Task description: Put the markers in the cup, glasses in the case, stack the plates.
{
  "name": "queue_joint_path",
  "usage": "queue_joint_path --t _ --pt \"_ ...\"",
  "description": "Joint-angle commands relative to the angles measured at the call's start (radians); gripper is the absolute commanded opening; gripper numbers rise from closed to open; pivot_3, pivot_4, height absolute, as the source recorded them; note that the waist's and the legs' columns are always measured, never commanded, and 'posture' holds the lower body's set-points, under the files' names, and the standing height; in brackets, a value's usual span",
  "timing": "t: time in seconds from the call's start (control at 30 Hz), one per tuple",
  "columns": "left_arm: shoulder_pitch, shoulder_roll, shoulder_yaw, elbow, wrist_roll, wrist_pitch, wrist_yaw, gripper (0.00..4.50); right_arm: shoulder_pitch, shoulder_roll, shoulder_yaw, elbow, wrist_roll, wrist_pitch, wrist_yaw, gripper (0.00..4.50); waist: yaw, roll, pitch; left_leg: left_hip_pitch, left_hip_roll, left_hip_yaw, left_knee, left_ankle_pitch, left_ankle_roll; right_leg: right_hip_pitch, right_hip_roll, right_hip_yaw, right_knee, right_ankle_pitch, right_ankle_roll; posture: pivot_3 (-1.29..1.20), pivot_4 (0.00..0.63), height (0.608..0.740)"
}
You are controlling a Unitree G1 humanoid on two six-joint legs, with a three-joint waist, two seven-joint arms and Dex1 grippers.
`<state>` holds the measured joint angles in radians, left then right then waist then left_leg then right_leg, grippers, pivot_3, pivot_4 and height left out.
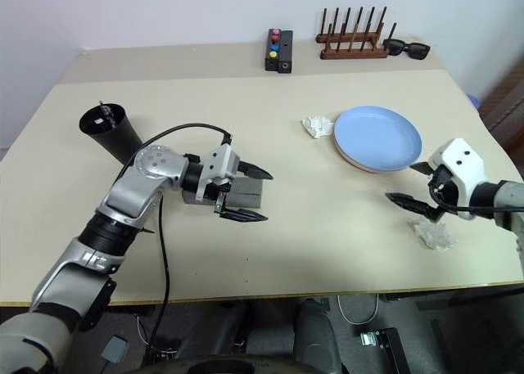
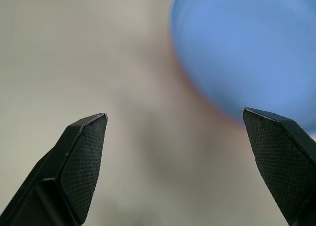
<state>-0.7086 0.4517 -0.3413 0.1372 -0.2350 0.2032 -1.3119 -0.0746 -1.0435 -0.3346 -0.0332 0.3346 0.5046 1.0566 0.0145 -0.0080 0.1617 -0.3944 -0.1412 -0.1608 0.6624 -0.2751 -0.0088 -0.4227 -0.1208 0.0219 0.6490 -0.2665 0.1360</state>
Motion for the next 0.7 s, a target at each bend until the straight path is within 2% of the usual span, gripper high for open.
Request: queue_joint_path --t 0.03,0.37,0.7 --pt "-0.04 -0.027 -0.001 0.033 0.016 -0.053 -0.008 4.5 0.033 -0.045 -0.055 0.009 0.003 -0.008 0.033 4.45 -0.001 0.0 0.0 0.0 0.0 0.0 0.0 0.0 0.0 0.0 0.0 0.0 0.0 0.0 0.0 0.0 0.15 0.74" --pt "-0.073 -0.067 0.009 0.088 0.033 -0.102 -0.01 4.5 0.136 -0.107 -0.087 0.161 -0.031 -0.073 0.098 4.45 -0.001 0.0 0.0 0.0 0.0 0.001 0.0 0.0 0.0 0.0 0.0 0.0 0.0 0.0 0.0 0.0 0.15 0.74" --pt "-0.06 -0.06 0.001 0.074 0.036 -0.106 -0.039 4.5 0.18 -0.145 -0.078 0.202 -0.031 -0.061 0.162 4.45 -0.002 0.0 0.0 0.0 0.0 0.001 0.0 0.0 0.001 0.0 0.0 0.0 0.0 0.0 0.0 0.0 0.15 0.74"
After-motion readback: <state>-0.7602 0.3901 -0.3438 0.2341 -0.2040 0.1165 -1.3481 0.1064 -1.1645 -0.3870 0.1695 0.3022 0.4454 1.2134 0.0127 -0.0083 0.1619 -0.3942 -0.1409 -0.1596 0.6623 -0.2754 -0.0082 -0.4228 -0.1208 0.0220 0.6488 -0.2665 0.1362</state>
